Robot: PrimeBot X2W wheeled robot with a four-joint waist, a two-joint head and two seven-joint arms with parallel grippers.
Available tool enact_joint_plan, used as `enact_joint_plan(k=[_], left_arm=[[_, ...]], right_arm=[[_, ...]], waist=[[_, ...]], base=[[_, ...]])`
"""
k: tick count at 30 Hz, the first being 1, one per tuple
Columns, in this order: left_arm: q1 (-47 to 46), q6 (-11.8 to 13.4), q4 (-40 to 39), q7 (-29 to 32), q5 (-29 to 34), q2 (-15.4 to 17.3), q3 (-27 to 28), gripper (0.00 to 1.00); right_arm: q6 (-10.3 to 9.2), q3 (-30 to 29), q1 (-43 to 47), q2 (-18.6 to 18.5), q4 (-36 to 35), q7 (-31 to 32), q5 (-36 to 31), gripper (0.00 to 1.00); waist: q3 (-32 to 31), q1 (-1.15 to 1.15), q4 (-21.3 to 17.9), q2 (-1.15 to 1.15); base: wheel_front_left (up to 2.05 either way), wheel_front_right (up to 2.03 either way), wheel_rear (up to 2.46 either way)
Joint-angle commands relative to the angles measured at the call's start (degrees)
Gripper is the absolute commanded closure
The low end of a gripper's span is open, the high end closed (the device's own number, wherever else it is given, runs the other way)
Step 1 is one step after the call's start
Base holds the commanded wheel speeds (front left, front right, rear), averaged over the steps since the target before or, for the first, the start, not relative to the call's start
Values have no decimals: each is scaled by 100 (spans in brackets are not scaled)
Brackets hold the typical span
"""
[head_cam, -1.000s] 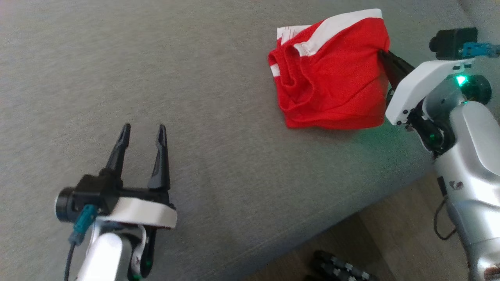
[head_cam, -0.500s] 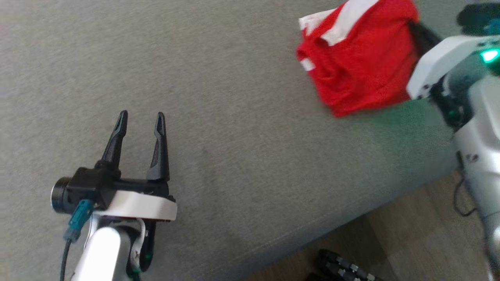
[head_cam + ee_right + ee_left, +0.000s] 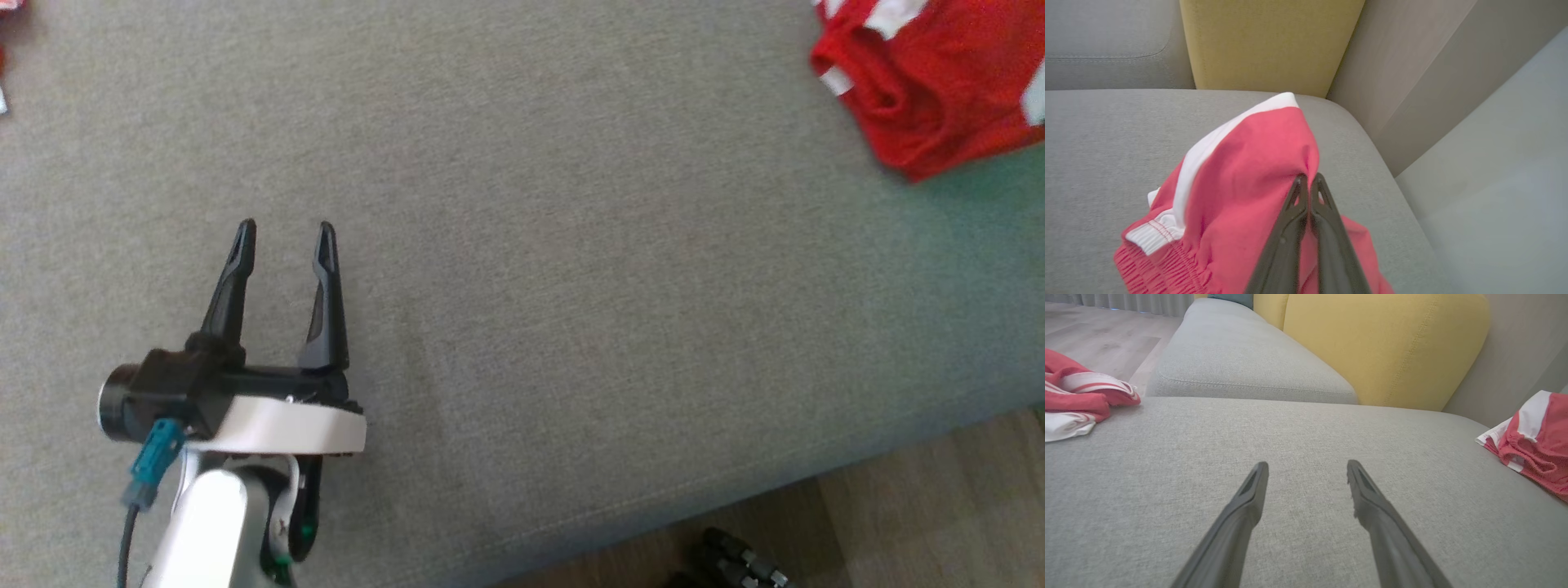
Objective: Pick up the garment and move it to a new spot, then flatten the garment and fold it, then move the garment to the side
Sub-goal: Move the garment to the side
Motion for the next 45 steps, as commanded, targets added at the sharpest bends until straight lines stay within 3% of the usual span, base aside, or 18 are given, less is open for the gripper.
enact_joint_plan(k=[1,8,16,17,19,20,21,32,45], left_arm=[[-204,45,-220,-46,-23,4,193,0],[-247,97,-270,-90,-23,-32,169,0],[-302,77,-227,-118,-51,-22,157,0],[-309,77,-222,-120,-49,-21,150,0],[-318,78,-208,-123,-49,-16,144,0],[-321,79,-196,-125,-50,-15,141,0],[-323,78,-182,-127,-54,-13,140,0],[-358,90,-54,-148,-124,-38,139,0],[-228,153,210,-175,-326,-188,388,0]], right_arm=[[-5,-58,-176,-192,-124,-65,-95,100],[-5,-742,-366,-355,123,-209,-782,100],[-5,-1308,-349,-194,115,-352,-1517,100],[-5,-1406,-333,-166,103,-378,-1621,96],[-5,-1584,-302,-90,87,-387,-1827,54],[-5,-1670,-289,-45,77,-390,-1919,13],[-5,-1751,-275,-3,63,-393,-2006,0],[-5,-2267,-74,567,-156,-697,-2606,0],[-5,-1272,282,1270,-126,-1786,-1930,0]], waist=[[62,0,53,0],[146,0,107,0],[201,0,109,0],[207,0,114,0],[216,0,122,0],[217,0,126,0],[216,0,130,0],[25,0,204,0],[-860,0,570,0]], base=[[0,0,0],[0,0,0],[0,0,0],[0,0,0],[0,0,0],[0,0,0],[0,0,0],[0,0,0],[0,0,0]])
